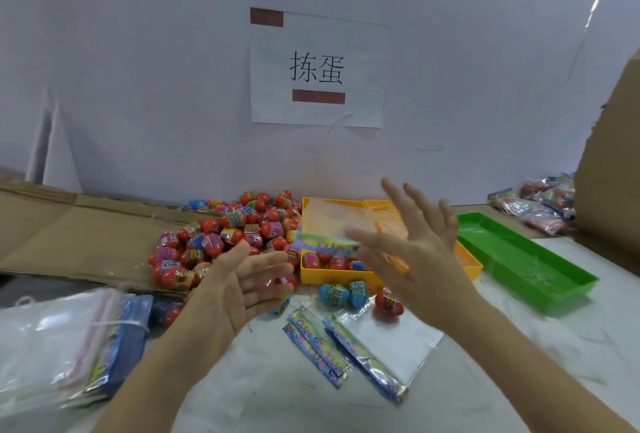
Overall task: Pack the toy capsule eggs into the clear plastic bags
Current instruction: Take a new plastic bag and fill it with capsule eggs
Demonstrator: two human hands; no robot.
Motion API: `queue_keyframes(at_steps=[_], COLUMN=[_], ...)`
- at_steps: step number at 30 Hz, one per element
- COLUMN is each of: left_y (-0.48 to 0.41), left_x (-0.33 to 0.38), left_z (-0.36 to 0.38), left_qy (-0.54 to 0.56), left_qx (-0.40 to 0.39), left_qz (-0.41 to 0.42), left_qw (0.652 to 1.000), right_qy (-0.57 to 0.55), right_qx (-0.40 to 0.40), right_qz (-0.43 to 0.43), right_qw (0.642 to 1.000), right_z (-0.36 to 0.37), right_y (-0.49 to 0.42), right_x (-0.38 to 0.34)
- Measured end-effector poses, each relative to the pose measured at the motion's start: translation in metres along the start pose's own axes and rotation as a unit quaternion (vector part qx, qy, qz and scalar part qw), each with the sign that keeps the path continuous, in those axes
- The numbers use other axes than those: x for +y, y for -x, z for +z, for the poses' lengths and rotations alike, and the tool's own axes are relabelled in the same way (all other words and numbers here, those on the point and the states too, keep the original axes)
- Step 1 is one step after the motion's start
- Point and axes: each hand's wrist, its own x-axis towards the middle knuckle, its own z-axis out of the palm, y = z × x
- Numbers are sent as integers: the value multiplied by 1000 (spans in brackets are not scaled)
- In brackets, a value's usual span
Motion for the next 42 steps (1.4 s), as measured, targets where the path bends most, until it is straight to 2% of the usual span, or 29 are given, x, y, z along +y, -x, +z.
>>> queue_keyframes(at_steps=[3,4,7,9,10,11,12,13,14,15,17,18,19,21,23,26,29,31,32,34,35,37,38,40,42], left_y=[11,13,8,8,7,7,7,8,9,9,10,11,10,8,7,6,4,2,2,5,6,8,9,10,11], left_x=[7,10,10,10,9,9,9,11,11,11,12,12,13,15,16,16,15,14,14,16,16,18,18,18,19], left_z=[-3,-2,-1,1,-1,-2,-3,-2,-2,-2,-2,-4,-5,-9,-15,-21,-22,-23,-24,-23,-22,-20,-19,-17,-15], left_qy=[96,109,56,21,14,3,-8,-21,-34,-46,-55,-62,-73,-94,-71,-39,-24,-35,-31,-20,-20,-24,-29,-35,-34], left_qx=[-117,-125,-26,27,42,57,63,66,66,67,58,49,42,45,58,68,110,132,136,141,142,143,142,137,134], left_qz=[-32,-28,20,40,42,44,51,60,70,77,87,88,82,74,60,46,78,86,90,97,100,103,104,105,105], left_qw=[988,986,998,999,998,997,997,996,995,994,993,993,993,992,994,996,991,987,986,985,985,984,984,984,985], right_qy=[36,46,-5,-156,-261,-382,-503,-596,-638,-639,-601,-591,-595,-632,-653,-644,-625,-571,-497,-298,-218,-114,-79,-33,-29], right_qx=[22,17,-45,-132,-148,-123,-71,-30,-25,-57,-162,-175,-164,-102,-66,-100,-114,-68,-52,-105,-159,-234,-243,-218,-178], right_qz=[-136,-156,-130,-63,-17,38,115,201,268,306,298,275,251,231,223,190,186,212,209,144,100,40,15,-11,-1], right_qw=[990,987,990,977,954,915,853,777,721,703,723,738,745,733,721,734,750,790,840,938,958,965,967,975,984], right_z=[27,34,45,42,39,39,38,39,42,44,47,51,54,60,66,76,83,87,90,95,99,106,112,116,115], right_y=[14,16,19,12,8,3,-4,-13,-20,-27,-32,-34,-36,-42,-49,-49,-42,-39,-36,-31,-28,-25,-24,-24,-24], right_x=[-17,-21,-28,-29,-31,-32,-33,-33,-32,-33,-40,-44,-47,-51,-55,-61,-61,-55,-50,-45,-45,-50,-52,-56,-54])
